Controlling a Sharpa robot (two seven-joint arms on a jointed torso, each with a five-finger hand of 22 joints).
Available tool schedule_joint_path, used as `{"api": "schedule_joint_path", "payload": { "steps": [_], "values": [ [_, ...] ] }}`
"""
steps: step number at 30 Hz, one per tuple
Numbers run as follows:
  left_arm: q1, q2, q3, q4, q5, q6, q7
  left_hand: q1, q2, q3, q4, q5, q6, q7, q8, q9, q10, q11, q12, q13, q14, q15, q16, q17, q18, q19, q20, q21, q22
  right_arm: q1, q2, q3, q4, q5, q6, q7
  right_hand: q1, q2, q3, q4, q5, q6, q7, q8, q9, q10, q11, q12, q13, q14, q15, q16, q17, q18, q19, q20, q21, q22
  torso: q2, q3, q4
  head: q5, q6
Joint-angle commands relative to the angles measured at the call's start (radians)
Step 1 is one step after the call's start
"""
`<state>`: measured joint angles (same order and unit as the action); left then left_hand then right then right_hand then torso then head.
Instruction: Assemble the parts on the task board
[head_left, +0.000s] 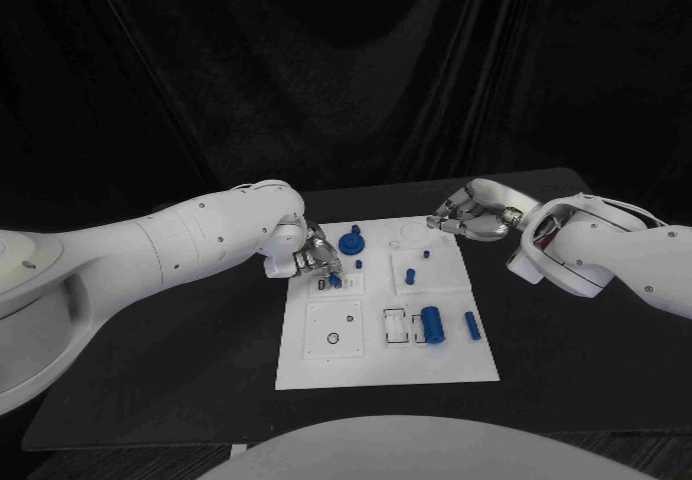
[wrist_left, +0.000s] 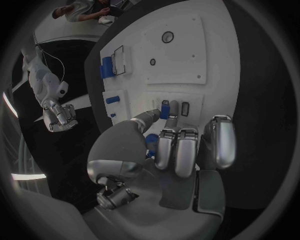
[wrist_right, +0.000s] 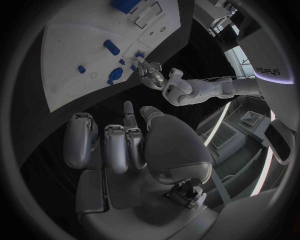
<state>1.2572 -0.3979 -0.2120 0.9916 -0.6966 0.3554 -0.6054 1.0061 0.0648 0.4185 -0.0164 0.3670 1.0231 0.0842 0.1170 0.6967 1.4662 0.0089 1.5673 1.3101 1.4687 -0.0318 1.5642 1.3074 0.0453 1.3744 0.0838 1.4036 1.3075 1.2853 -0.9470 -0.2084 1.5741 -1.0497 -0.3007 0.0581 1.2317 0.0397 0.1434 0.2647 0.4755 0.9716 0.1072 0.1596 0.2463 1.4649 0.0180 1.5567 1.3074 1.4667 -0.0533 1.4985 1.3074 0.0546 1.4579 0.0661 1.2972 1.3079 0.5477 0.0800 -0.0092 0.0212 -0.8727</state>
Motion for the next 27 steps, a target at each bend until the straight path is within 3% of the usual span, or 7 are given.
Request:
{"api": "schedule_joint_path", "payload": {
  "steps": [1, 27],
  "values": [
    [-0.003, 0.0, 0.001, -0.001, 0.003, 0.016, 0.001, -0.008, 0.003, 0.003, 0.003, -0.005, -0.006, 0.003, -0.003, 0.002, 0.105, 0.01, 0.004, 0.261, 0.102, 0.006, 0.007, 0.263, 0.013, -0.006, 0.002, -0.006, 0.136, -0.003, -0.001, 0.001, 0.001, 0.0, 0.009, -0.007, 0.013, 0.0, 0.002, -0.006, 0.006, -0.007, -0.002, -0.004, -0.001, 0.082, 0.007, -0.006, 0.224, 0.078, 0.009, -0.005, 0.14, 0.01, -0.008, -0.003, -0.007, 0.176, -0.001, 0.0003, 0.0001, -0.001, 0.0],
    [-0.015, -0.001, 0.001, -0.002, 0.003, 0.015, 0.004, -0.01, 0.006, 0.005, 0.007, -0.023, -0.012, 0.004, -0.008, 0.003, 0.105, 0.011, 0.004, 0.261, 0.102, 0.007, 0.007, 0.263, 0.015, -0.012, 0.003, -0.014, 0.132, -0.005, 0.002, 0.001, -0.004, 0.0, 0.024, -0.016, 0.015, 0.001, 0.003, -0.008, 0.008, -0.005, -0.002, -0.004, 0.0, 0.081, 0.007, -0.007, 0.222, 0.078, 0.009, -0.007, 0.138, 0.01, -0.009, -0.002, -0.008, 0.176, 0.0, 0.0003, 0.0004, 0.002, 0.0]
  ]
}}
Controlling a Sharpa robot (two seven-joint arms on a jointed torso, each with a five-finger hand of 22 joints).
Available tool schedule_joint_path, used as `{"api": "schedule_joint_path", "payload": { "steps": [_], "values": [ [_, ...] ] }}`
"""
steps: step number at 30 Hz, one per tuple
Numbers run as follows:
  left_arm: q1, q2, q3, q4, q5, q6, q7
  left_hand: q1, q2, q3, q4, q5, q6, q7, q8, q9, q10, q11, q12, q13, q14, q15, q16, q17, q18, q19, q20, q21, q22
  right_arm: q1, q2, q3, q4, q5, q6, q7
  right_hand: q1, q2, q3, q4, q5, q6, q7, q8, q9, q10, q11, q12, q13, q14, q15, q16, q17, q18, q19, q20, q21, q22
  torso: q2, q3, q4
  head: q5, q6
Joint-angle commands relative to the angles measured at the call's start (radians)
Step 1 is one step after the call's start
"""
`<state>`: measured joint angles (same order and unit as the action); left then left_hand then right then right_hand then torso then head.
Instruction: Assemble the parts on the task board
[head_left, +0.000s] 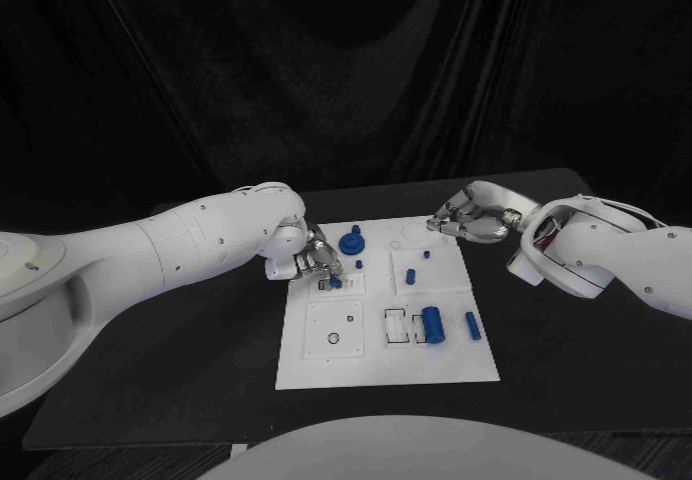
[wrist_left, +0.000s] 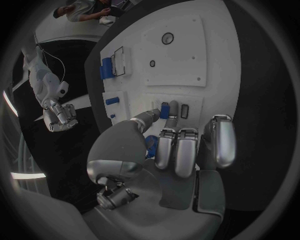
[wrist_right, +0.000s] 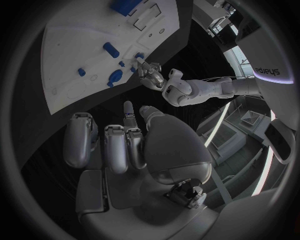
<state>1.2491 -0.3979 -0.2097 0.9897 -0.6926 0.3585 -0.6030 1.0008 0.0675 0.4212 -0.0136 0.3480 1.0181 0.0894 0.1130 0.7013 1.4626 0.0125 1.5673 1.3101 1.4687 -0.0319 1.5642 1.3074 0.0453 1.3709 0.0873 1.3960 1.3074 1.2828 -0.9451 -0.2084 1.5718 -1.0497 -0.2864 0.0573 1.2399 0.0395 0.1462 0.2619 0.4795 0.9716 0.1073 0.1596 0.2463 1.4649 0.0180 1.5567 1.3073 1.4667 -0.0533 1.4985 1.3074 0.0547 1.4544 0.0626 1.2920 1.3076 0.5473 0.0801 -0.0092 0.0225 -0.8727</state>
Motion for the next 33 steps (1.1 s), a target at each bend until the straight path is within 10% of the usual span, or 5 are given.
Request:
{"api": "schedule_joint_path", "payload": {
  "steps": [1, 7, 10, 19, 33],
  "values": [
    [-0.007, -0.001, -0.002, 0.0, -0.001, 0.011, 0.001, -0.004, 0.003, 0.003, 0.004, -0.005, -0.007, -0.001, -0.005, -0.001, 0.108, 0.007, 0.004, 0.261, 0.102, 0.007, 0.007, 0.263, 0.015, -0.009, 0.0, -0.007, 0.132, -0.003, 0.0, 0.001, -0.002, 0.0, 0.01, -0.015, 0.007, 0.001, 0.0, -0.005, 0.004, -0.005, -0.002, -0.004, 0.0, 0.081, 0.007, -0.007, 0.223, 0.078, 0.009, -0.007, 0.138, 0.01, -0.005, 0.001, -0.003, 0.176, 0.0, 0.0001, 0.0003, 0.001, 0.0],
    [-0.008, -0.003, -0.002, 0.0, -0.001, 0.013, 0.001, -0.005, 0.002, 0.002, 0.007, -0.033, -0.015, 0.002, -0.011, 0.0, 0.108, 0.01, 0.004, 0.261, 0.102, 0.009, 0.007, 0.263, 0.016, -0.01, 0.002, -0.011, 0.132, -0.003, 0.0, 0.001, -0.002, 0.0, 0.012, -0.017, 0.007, 0.001, 0.0, -0.005, 0.004, -0.005, -0.002, -0.004, 0.0, 0.081, 0.007, -0.007, 0.223, 0.078, 0.009, -0.007, 0.138, 0.01, -0.005, 0.001, -0.003, 0.176, 0.0, 0.0002, -0.0003, 0.001, 0.0],
    [-0.008, -0.003, -0.002, 0.001, -0.001, 0.012, 0.002, -0.022, 0.001, -0.02, 0.033, -0.136, -0.032, 0.01, -0.029, -0.004, 0.108, 0.016, 0.004, 0.261, 0.102, 0.014, 0.007, 0.263, 0.016, -0.013, 0.007, -0.019, 0.131, -0.003, 0.001, 0.001, -0.003, 0.0, 0.014, -0.018, 0.007, 0.002, 0.0, -0.005, 0.005, -0.005, -0.002, -0.004, 0.0, 0.079, 0.007, -0.008, 0.22, 0.078, 0.009, -0.007, 0.137, 0.01, -0.006, 0.001, -0.005, 0.176, 0.0, 0.0005, -0.0005, 0.002, 0.0],
    [-0.009, -0.002, -0.002, 0.001, -0.001, 0.017, 0.004, -0.071, -0.027, -0.121, 0.112, -0.258, -0.063, 0.03, -0.047, -0.063, 0.108, 0.035, 0.004, 0.261, 0.102, 0.031, 0.007, 0.263, 0.018, -0.014, 0.023, -0.03, 0.135, -0.003, 0.001, 0.001, -0.003, 0.0, 0.017, -0.02, 0.007, 0.002, 0.0, -0.005, 0.005, -0.005, -0.002, -0.004, 0.0, 0.077, 0.007, -0.01, 0.215, 0.077, 0.009, -0.008, 0.135, 0.011, -0.007, 0.001, -0.008, 0.175, 0.0, 0.0005, 0.0001, 0.002, 0.0],
    [-0.01, -0.004, -0.002, -0.001, -0.001, 0.031, -0.006, -0.081, -0.03, -0.159, 0.132, -0.282, -0.053, 0.028, -0.042, -0.073, 0.108, 0.035, 0.004, 0.261, 0.102, 0.032, 0.007, 0.263, 0.02, -0.018, 0.025, -0.038, 0.135, -0.004, 0.001, 0.001, -0.003, 0.0, 0.021, -0.023, 0.01, 0.0, 0.001, -0.009, 0.007, -0.006, -0.002, -0.005, 0.0, 0.074, 0.007, -0.013, 0.211, 0.078, 0.009, -0.008, 0.136, 0.011, -0.008, 0.002, -0.009, 0.175, 0.0, 0.0005, 0.0, 0.002, 0.0]
  ]
}}
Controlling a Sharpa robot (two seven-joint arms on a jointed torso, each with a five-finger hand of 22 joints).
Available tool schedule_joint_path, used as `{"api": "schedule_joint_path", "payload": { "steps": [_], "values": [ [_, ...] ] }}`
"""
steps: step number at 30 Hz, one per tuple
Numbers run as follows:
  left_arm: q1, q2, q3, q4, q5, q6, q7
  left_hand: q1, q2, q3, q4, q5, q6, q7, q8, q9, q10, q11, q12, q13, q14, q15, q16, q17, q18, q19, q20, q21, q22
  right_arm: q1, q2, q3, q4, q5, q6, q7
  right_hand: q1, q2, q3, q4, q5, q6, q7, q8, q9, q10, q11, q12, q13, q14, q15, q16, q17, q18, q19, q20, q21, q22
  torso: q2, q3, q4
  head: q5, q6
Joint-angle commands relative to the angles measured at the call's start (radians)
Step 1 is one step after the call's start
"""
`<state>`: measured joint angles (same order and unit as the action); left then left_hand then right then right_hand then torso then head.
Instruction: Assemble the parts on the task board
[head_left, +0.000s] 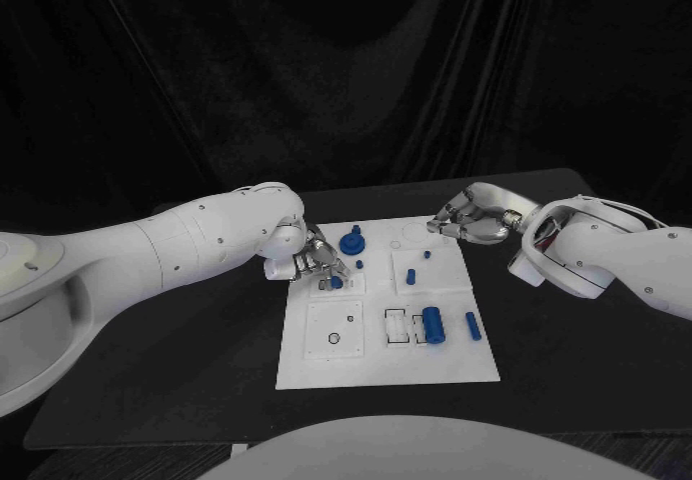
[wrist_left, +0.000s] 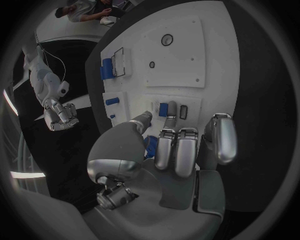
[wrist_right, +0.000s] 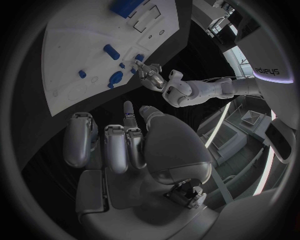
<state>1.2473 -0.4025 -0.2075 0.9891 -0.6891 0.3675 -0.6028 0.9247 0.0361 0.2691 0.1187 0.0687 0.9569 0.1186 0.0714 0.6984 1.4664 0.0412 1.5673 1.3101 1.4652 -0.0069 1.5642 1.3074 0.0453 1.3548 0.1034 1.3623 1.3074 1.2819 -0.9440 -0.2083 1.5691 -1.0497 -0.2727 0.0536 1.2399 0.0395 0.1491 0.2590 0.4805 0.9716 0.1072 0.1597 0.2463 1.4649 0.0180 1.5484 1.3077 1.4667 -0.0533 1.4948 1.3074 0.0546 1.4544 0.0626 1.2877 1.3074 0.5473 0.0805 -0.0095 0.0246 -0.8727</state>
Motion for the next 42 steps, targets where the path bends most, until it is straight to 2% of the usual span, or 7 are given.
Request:
{"api": "schedule_joint_path", "payload": {
  "steps": [1, 13, 18, 24, 32, 37, 42],
  "values": [
    [-0.008, 0.0, -0.004, 0.0, -0.005, 0.022, -0.007, -0.005, 0.001, -0.007, 0.0, -0.003, 0.008, -0.001, 0.0, -0.071, 0.104, 0.007, 0.004, 0.261, 0.106, 0.007, 0.007, 0.263, 0.02, -0.002, 0.008, -0.004, 0.135, -0.004, 0.001, 0.001, -0.001, 0.0, 0.008, -0.019, 0.01, 0.0, -0.002, -0.006, 0.006, -0.006, -0.002, -0.005, 0.0, 0.074, 0.007, -0.005, 0.21, 0.078, 0.009, -0.004, 0.136, 0.011, -0.008, 0.001, -0.005, 0.175, 0.0, 0.0, 0.0004, 0.001, 0.0],
    [-0.008, -0.007, -0.004, 0.006, -0.005, 0.029, -0.013, 0.014, 0.006, -0.019, -0.007, 0.006, 0.034, -0.01, 0.017, -0.058, 0.104, 0.0, 0.004, 0.261, 0.106, 0.003, 0.007, 0.263, 0.021, -0.005, 0.006, -0.011, 0.135, -0.01, 0.001, 0.001, -0.004, 0.0, 0.009, -0.019, 0.01, 0.0, -0.002, -0.006, 0.006, -0.006, -0.002, -0.005, 0.0, 0.074, 0.007, -0.005, 0.21, 0.078, 0.009, -0.004, 0.136, 0.011, -0.008, 0.001, -0.005, 0.175, 0.001, -0.0003, 0.0004, 0.002, 0.0],
    [-0.008, -0.007, -0.004, 0.007, -0.005, 0.03, -0.011, 0.02, 0.009, -0.032, -0.007, 0.006, 0.059, -0.02, 0.042, -0.035, 0.104, -0.008, 0.004, 0.261, 0.106, -0.004, 0.007, 0.263, 0.021, -0.004, 0.001, -0.013, 0.137, -0.012, -0.001, 0.001, -0.004, 0.0, 0.009, -0.019, 0.01, 0.0, -0.002, -0.006, 0.006, -0.006, -0.002, -0.005, 0.0, 0.074, 0.007, -0.005, 0.21, 0.078, 0.009, -0.004, 0.136, 0.011, -0.008, 0.001, -0.005, 0.175, 0.0, -0.0002, 0.0005, 0.001, 0.0],
    [-0.008, -0.004, -0.004, 0.006, -0.005, 0.028, -0.003, 0.034, 0.016, -0.051, -0.01, 0.008, 0.068, -0.033, 0.084, 0.025, 0.104, -0.019, 0.004, 0.261, 0.106, -0.014, 0.007, 0.263, 0.021, -0.002, -0.009, -0.016, 0.141, -0.012, -0.001, 0.001, -0.005, 0.0, 0.009, -0.019, 0.01, 0.0, -0.002, -0.006, 0.006, -0.006, -0.002, -0.005, 0.0, 0.074, 0.007, -0.005, 0.21, 0.078, 0.009, -0.004, 0.136, 0.011, -0.008, 0.001, -0.005, 0.175, 0.0, -0.0001, 0.0007, -0.002, 0.0],
    [-0.008, -0.005, -0.004, 0.006, -0.005, 0.011, 0.023, 0.049, 0.026, -0.058, -0.015, 0.019, 0.049, -0.035, 0.106, 0.071, 0.104, -0.022, 0.003, 0.261, 0.106, -0.017, 0.007, 0.263, 0.022, -0.004, -0.013, -0.022, 0.142, -0.013, -0.001, 0.001, -0.007, 0.0, 0.009, -0.019, 0.012, -0.001, -0.001, -0.008, 0.008, -0.006, -0.002, -0.005, 0.0, 0.073, 0.007, -0.005, 0.208, 0.077, 0.009, -0.005, 0.135, 0.011, -0.008, 0.002, -0.006, 0.175, 0.0, -0.0003, -0.0002, -0.002, 0.0],
    [-0.008, -0.005, -0.004, 0.007, -0.005, 0.004, 0.032, 0.057, 0.031, -0.067, -0.016, 0.022, 0.028, -0.035, 0.133, 0.116, 0.104, -0.022, 0.004, 0.261, 0.106, -0.017, 0.007, 0.263, 0.021, -0.002, -0.015, -0.024, 0.146, -0.013, 0.0, 0.001, -0.009, 0.0, 0.009, -0.019, 0.012, -0.001, -0.001, -0.008, 0.008, -0.006, -0.002, -0.005, 0.0, 0.073, 0.007, -0.005, 0.208, 0.077, 0.009, -0.005, 0.135, 0.011, -0.008, 0.002, -0.006, 0.175, 0.0, 0.0, 0.0001, -0.002, 0.0],
    [-0.008, -0.003, -0.004, 0.009, -0.005, -0.001, 0.036, 0.059, 0.031, -0.07, -0.016, 0.022, 0.026, -0.036, 0.14, 0.127, 0.104, -0.023, 0.004, 0.261, 0.106, -0.018, 0.007, 0.263, 0.021, 0.0, -0.015, -0.023, 0.148, -0.014, 0.0, 0.001, -0.01, 0.0, 0.011, -0.021, 0.012, -0.001, -0.001, -0.008, 0.008, -0.006, -0.002, -0.005, 0.0, 0.073, 0.007, -0.005, 0.208, 0.077, 0.009, -0.005, 0.135, 0.011, -0.008, 0.002, -0.006, 0.175, 0.0, -0.0002, 0.0004, -0.001, 0.0]
  ]
}}
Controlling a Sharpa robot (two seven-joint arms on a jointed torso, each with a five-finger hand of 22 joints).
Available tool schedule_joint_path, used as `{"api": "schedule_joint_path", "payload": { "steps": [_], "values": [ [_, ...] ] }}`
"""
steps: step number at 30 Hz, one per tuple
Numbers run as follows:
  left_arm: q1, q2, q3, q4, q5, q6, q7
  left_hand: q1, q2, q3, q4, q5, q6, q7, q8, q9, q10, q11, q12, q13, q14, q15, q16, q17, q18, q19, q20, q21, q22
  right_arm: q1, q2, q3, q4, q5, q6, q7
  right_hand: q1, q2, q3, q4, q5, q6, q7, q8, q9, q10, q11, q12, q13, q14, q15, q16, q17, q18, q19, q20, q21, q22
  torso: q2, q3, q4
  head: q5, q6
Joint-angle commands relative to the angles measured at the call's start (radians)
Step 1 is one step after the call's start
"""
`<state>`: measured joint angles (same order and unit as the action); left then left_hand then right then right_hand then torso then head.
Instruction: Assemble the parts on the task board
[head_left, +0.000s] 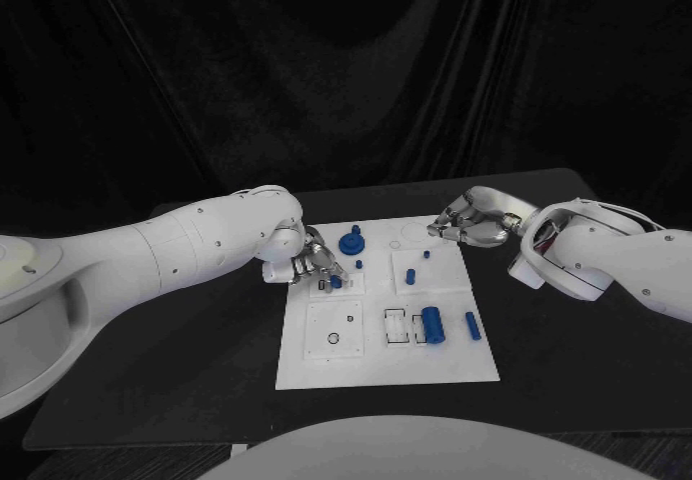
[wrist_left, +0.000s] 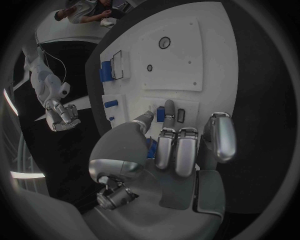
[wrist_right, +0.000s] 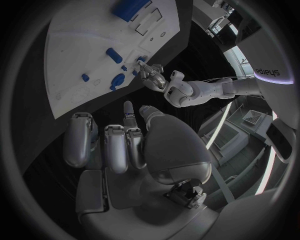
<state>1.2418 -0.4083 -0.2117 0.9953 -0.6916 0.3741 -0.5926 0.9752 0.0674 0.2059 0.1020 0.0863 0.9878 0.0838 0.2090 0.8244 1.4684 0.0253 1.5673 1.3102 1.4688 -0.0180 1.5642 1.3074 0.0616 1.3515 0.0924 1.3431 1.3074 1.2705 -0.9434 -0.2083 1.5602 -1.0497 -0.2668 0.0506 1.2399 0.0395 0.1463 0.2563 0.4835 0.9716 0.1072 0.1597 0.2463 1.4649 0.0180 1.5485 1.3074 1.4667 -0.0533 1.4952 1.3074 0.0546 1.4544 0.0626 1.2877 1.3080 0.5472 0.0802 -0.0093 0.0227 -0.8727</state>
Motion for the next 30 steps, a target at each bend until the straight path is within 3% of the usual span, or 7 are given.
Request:
{"api": "schedule_joint_path", "payload": {
  "steps": [1, 26, 30],
  "values": [
    [-0.003, 0.004, 0.0, 0.002, -0.002, -0.008, 0.026, 0.007, -0.001, -0.01, 0.001, 0.003, -0.006, -0.002, 0.007, 0.007, 0.102, -0.007, 0.004, 0.261, 0.102, -0.007, 0.007, 0.263, 0.004, 0.004, -0.004, -0.004, 0.148, -0.003, 0.0, 0.001, -0.001, 0.0, 0.006, -0.018, 0.012, -0.001, 0.001, -0.006, 0.005, -0.006, -0.002, -0.005, 0.0, 0.073, 0.007, -0.006, 0.209, 0.077, 0.009, -0.005, 0.135, 0.011, -0.008, 0.002, -0.006, 0.174, 0.001, 0.0001, 0.0003, 0.0, 0.0],
    [-0.003, 0.002, 0.0, -0.001, -0.002, -0.007, 0.002, -0.004, -0.004, -0.053, 0.023, -0.023, -0.018, -0.01, 0.067, 0.099, 0.102, -0.014, 0.004, 0.261, 0.102, -0.013, 0.007, 0.263, 0.003, 0.013, -0.009, -0.005, 0.158, -0.003, 0.001, 0.001, -0.003, 0.0, 0.015, -0.022, 0.012, 0.0, 0.002, -0.006, 0.007, -0.005, -0.001, -0.005, 0.001, 0.072, 0.007, -0.006, 0.207, 0.077, 0.009, -0.005, 0.135, 0.012, -0.008, 0.002, -0.007, 0.174, 0.0, 0.0004, -0.0003, 0.002, 0.0],
    [-0.002, -0.013, 0.0, 0.02, -0.002, -0.028, 0.004, -0.003, -0.004, -0.067, 0.03, -0.026, -0.024, -0.015, 0.096, 0.144, 0.102, -0.018, 0.004, 0.261, 0.102, -0.017, 0.007, 0.263, 0.001, 0.022, -0.012, 0.001, 0.164, -0.003, -0.002, 0.001, -0.001, 0.0, 0.014, -0.021, 0.012, 0.0, 0.002, -0.006, 0.007, -0.005, -0.001, -0.005, 0.001, 0.072, 0.007, -0.006, 0.207, 0.077, 0.009, -0.005, 0.134, 0.012, -0.009, 0.002, -0.008, 0.174, 0.0, 0.0004, -0.0001, 0.005, 0.0]
  ]
}}
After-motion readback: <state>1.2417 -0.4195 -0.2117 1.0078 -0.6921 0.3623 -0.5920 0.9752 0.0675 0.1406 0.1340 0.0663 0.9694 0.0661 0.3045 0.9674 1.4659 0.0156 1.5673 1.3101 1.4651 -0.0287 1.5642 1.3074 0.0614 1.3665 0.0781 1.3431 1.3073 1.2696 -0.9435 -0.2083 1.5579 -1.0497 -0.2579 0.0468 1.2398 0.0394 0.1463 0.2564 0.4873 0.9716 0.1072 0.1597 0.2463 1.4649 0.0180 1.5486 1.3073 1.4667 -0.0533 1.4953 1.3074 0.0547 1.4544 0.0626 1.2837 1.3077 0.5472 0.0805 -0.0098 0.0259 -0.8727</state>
